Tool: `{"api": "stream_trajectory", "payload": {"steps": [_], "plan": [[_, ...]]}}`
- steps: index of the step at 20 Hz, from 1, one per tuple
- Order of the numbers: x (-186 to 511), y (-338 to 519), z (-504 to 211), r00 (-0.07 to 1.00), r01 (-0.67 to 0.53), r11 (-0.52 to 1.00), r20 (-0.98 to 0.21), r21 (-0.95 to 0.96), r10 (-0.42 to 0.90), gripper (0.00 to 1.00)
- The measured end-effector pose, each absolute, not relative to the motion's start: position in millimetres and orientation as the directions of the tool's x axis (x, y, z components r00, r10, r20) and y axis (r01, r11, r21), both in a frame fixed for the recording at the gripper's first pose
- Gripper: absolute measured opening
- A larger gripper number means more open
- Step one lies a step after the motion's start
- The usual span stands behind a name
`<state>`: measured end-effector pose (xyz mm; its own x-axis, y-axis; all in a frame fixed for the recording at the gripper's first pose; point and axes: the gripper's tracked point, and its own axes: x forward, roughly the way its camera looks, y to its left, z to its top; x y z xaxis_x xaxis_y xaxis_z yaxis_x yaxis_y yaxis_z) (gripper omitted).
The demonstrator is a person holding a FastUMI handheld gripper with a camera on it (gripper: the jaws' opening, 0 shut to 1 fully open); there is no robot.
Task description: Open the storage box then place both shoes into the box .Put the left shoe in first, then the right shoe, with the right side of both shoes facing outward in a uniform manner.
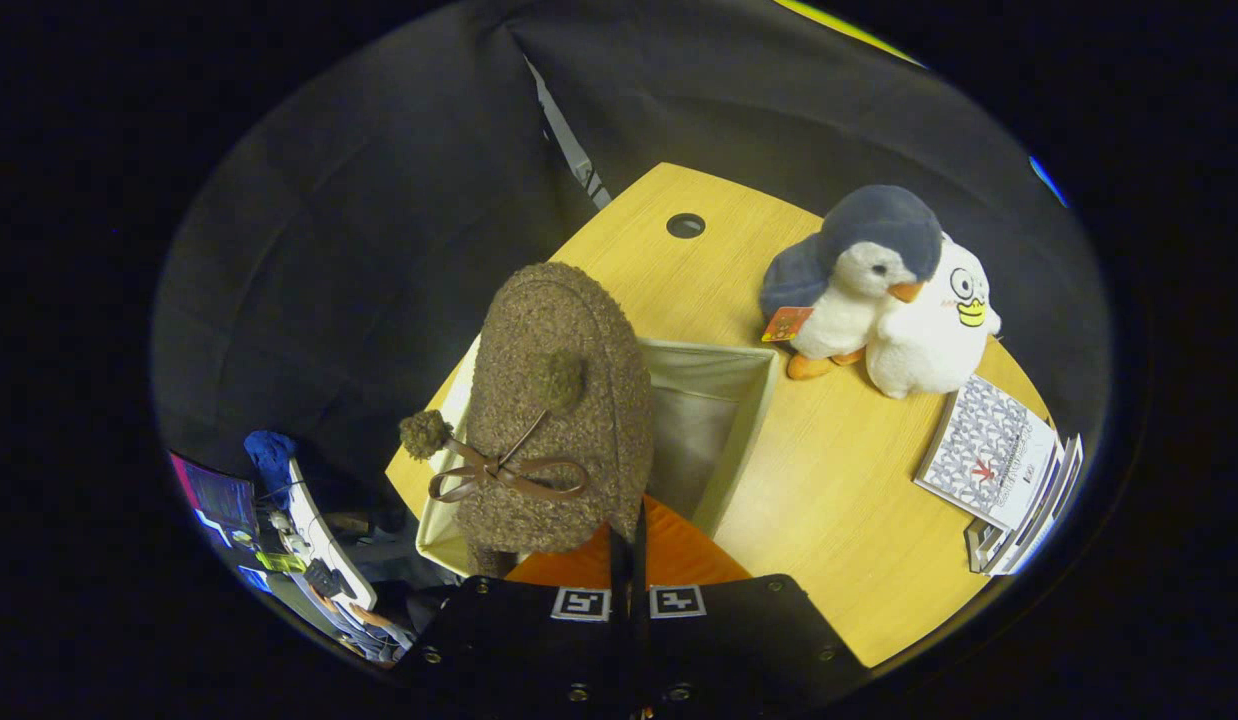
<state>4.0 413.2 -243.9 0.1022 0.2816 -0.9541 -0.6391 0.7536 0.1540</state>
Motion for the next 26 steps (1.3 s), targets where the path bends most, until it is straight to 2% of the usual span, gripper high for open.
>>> {"api": "stream_trajectory", "payload": {"steps": [8, 11, 13, 14, 15, 18, 20, 23, 26], "plan": [[-10, 425, -308, 0.043, -0.662, 0.744, -0.987, 0.089, 0.157, 0.0], [-10, 432, -310, 0.05, -0.655, 0.749, -0.983, 0.103, 0.179, 0.01], [-10, 438, -301, 0.061, -0.65, 0.749, -0.973, 0.129, 0.221, 0.1], [-8, 438, -295, 0.071, -0.647, 0.75, -0.968, 0.139, 0.241, 0.26], [-6, 437, -288, 0.083, -0.646, 0.75, -0.964, 0.142, 0.254, 0.33], [0, 426, -263, 0.156, -0.626, 0.768, -0.944, 0.132, 0.289, 0.81], [5, 414, -238, 0.214, -0.592, 0.792, -0.919, 0.147, 0.331, 0.84], [9, 386, -200, 0.294, -0.546, 0.82, -0.877, 0.172, 0.38, 0.84], [14, 351, -163, 0.381, -0.501, 0.848, -0.836, 0.173, 0.395, 0.93]]}}
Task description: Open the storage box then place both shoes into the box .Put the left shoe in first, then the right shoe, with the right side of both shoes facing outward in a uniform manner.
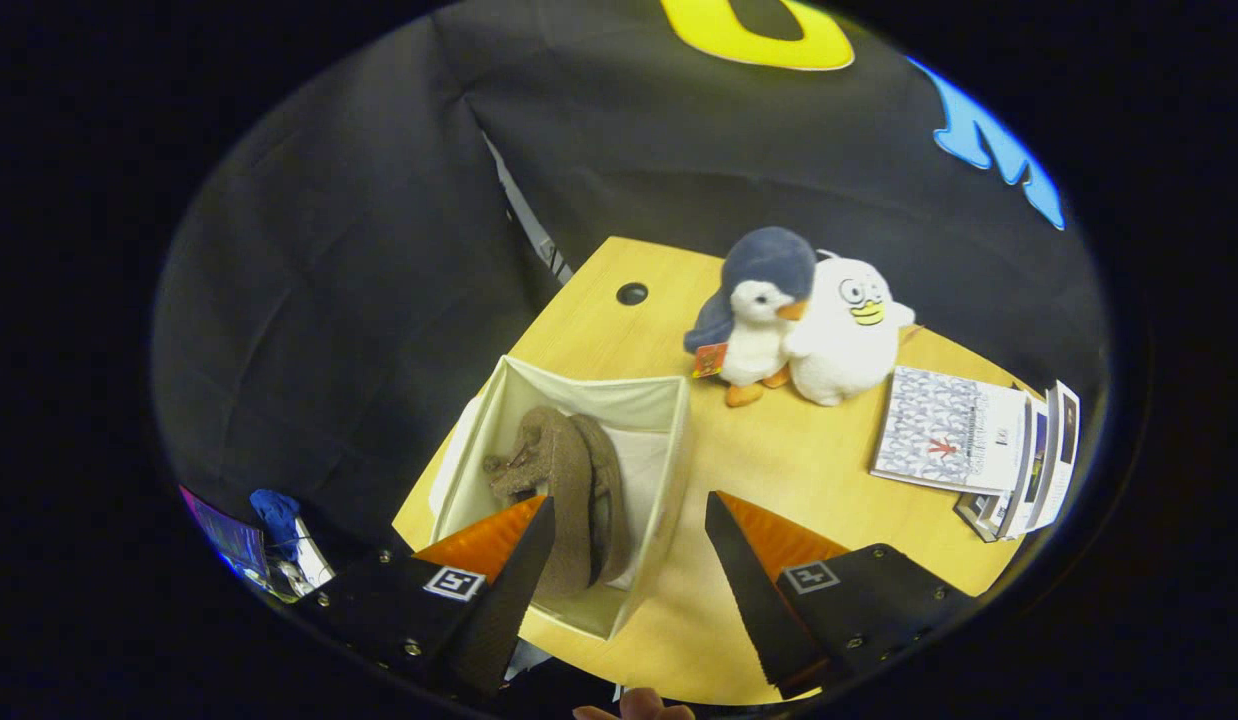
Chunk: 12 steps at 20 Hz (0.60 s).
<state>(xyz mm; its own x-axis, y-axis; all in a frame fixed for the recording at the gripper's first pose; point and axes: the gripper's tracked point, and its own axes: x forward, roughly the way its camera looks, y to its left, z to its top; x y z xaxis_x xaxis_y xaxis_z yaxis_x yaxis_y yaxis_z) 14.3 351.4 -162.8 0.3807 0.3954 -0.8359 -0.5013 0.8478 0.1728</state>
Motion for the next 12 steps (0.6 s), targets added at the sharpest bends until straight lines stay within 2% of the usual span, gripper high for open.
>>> {"api": "stream_trajectory", "payload": {"steps": [1, 2, 5, 8, 12], "plan": [[17, 342, -151, 0.417, -0.49, 0.854, -0.814, 0.174, 0.405, 0.93], [18, 331, -134, 0.469, -0.471, 0.866, -0.784, 0.168, 0.407, 0.98], [36, 293, -86, 0.65, -0.401, 0.908, -0.661, 0.122, 0.376, 0.99], [50, 245, -27, 0.836, -0.3, 0.952, -0.465, 0.056, 0.291, 0.99], [49, 199, 32, 0.957, -0.198, 0.98, -0.209, 0.032, 0.2, 0.99]]}}
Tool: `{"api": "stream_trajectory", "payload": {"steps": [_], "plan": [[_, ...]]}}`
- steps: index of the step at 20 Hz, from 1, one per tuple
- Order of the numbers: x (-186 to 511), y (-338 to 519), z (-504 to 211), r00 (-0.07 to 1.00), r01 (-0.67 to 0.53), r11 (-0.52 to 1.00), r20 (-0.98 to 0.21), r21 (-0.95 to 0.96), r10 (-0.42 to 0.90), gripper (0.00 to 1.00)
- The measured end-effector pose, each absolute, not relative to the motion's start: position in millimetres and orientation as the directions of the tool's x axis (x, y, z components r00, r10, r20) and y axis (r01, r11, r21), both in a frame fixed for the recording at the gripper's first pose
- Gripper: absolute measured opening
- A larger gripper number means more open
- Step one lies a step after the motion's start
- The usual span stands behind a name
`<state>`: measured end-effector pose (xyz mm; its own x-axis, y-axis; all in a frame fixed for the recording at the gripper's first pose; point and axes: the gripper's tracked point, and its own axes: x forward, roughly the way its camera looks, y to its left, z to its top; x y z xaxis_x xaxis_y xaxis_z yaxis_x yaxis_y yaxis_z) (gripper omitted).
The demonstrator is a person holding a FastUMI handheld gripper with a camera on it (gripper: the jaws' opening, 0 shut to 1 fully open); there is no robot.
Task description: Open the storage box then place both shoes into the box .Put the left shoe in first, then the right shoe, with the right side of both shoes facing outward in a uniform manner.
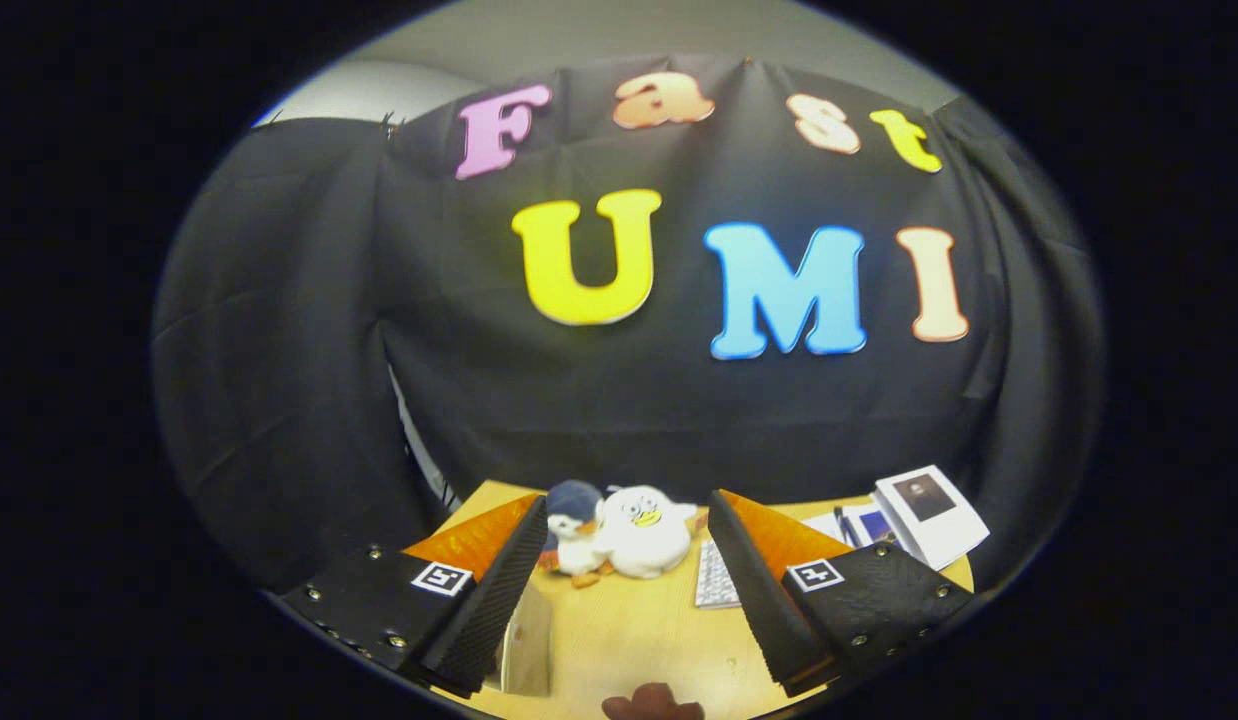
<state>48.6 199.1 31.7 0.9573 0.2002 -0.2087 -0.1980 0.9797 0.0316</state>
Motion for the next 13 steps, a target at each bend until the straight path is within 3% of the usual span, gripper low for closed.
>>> {"api": "stream_trajectory", "payload": {"steps": [7, 13], "plan": [[26, 166, 95, 0.988, -0.142, 0.99, 0.068, 0.009, 0.141, 0.99], [8, 151, 97, 0.991, -0.09, 0.996, 0.099, -0.022, 0.092, 0.99]]}}
